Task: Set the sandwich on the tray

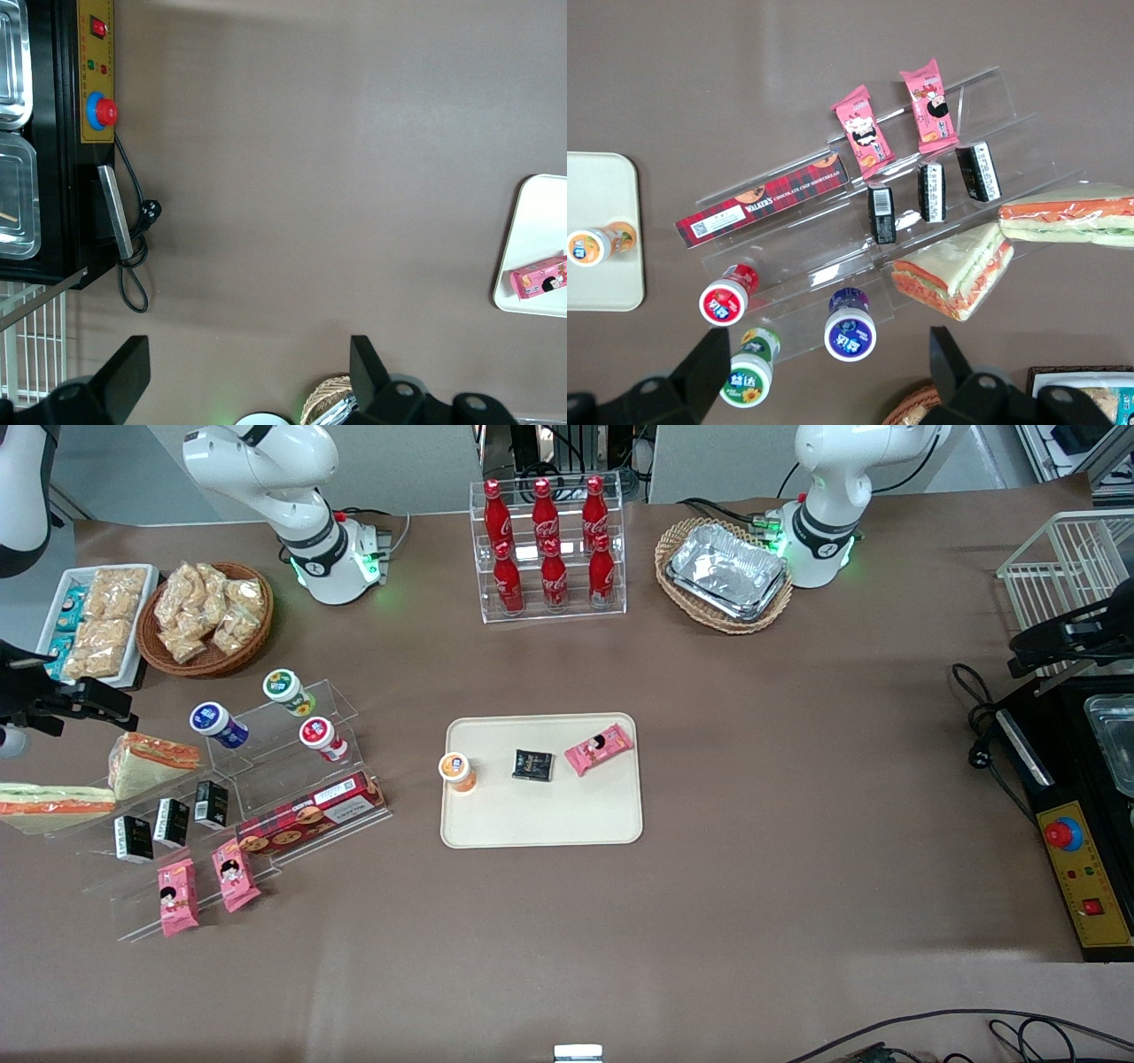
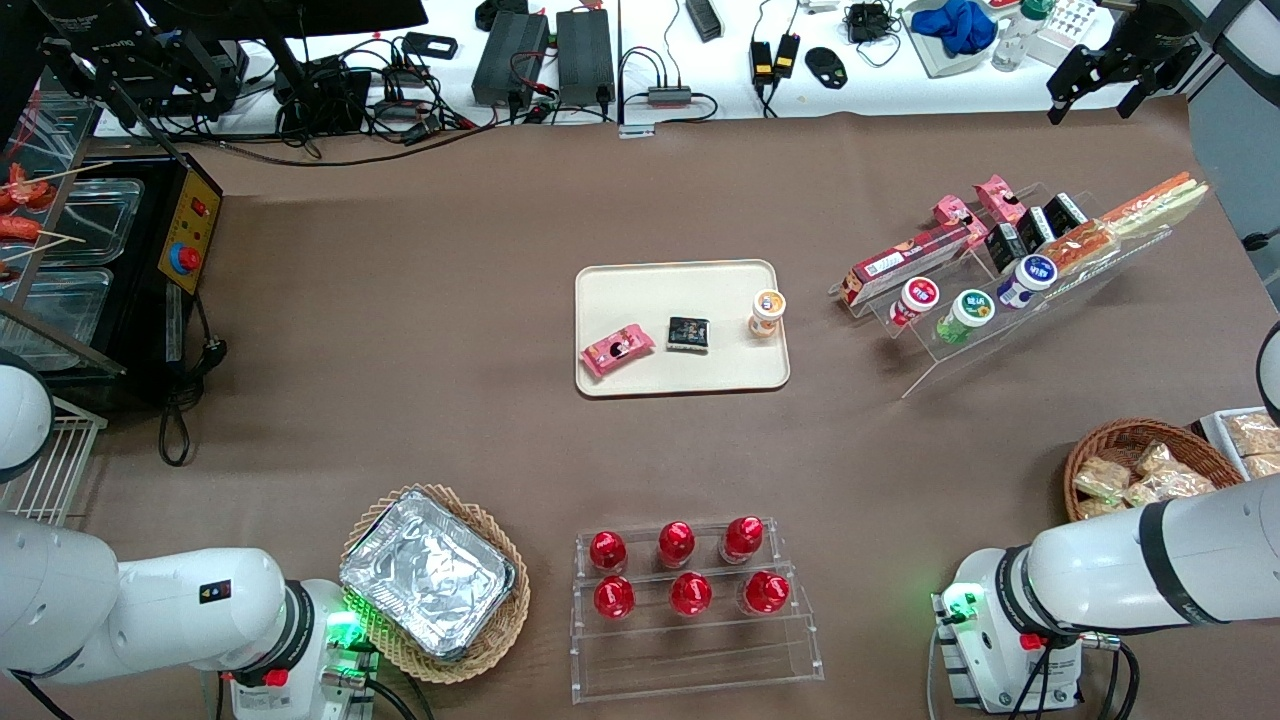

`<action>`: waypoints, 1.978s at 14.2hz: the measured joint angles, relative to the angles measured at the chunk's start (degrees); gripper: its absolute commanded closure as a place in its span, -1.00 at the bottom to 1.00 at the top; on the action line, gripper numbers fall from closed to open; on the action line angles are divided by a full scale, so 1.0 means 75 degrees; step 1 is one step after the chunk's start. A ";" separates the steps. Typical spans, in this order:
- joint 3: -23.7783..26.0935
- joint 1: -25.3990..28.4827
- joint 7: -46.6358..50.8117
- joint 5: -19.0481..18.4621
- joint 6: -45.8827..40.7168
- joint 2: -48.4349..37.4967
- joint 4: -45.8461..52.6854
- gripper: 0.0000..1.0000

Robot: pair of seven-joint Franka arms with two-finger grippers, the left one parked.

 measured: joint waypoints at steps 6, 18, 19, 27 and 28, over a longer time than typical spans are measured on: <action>0.0018 0.0217 0.0048 -0.0036 -0.0585 -0.0002 0.0026 -1.00; -0.0449 -0.0897 0.1497 -0.0115 -0.0552 0.0106 0.0178 -1.00; -0.0457 -0.1077 0.1764 -0.0117 -0.0552 0.0141 0.0179 -1.00; -0.0481 -0.2719 0.3736 -0.0399 -0.0027 0.0684 0.0202 -1.00; -0.0480 -0.2814 0.4175 -0.0399 0.0063 0.0778 0.0202 -1.00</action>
